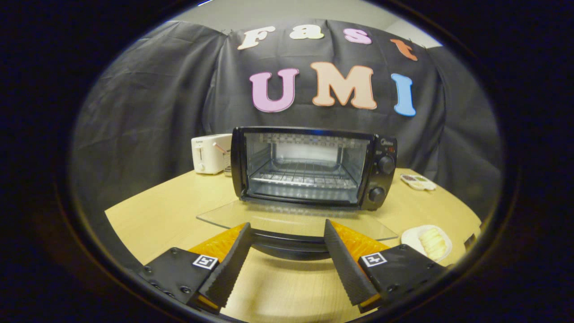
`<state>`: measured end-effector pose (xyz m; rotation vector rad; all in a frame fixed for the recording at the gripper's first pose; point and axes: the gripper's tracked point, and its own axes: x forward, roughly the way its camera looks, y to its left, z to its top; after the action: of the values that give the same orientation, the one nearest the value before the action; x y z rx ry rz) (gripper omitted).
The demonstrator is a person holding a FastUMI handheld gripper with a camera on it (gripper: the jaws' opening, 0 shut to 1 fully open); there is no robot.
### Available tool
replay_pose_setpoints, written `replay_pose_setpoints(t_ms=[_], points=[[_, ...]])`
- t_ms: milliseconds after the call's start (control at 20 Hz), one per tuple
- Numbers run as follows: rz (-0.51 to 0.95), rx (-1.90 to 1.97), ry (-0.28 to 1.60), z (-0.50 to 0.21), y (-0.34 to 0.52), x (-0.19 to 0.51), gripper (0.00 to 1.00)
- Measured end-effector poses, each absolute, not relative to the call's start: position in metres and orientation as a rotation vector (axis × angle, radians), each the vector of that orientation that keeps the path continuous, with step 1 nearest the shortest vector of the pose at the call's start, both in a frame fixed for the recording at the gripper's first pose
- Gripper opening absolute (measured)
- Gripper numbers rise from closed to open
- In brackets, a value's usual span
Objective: Open the toaster oven, put the food inside, and close the toaster oven door.
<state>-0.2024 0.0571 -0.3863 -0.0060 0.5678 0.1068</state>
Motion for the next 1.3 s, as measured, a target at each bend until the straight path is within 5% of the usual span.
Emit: replay_pose_setpoints(t_ms=[550,1000,1300], points=[[0.083,0.082,0.573,-0.384,0.037,-0.198,0.95],[-0.177,0.012,0.421,-0.316,-0.108,-0.178,0.95],[-0.309,-0.042,0.501,-0.337,-0.193,-0.199,0.95]])
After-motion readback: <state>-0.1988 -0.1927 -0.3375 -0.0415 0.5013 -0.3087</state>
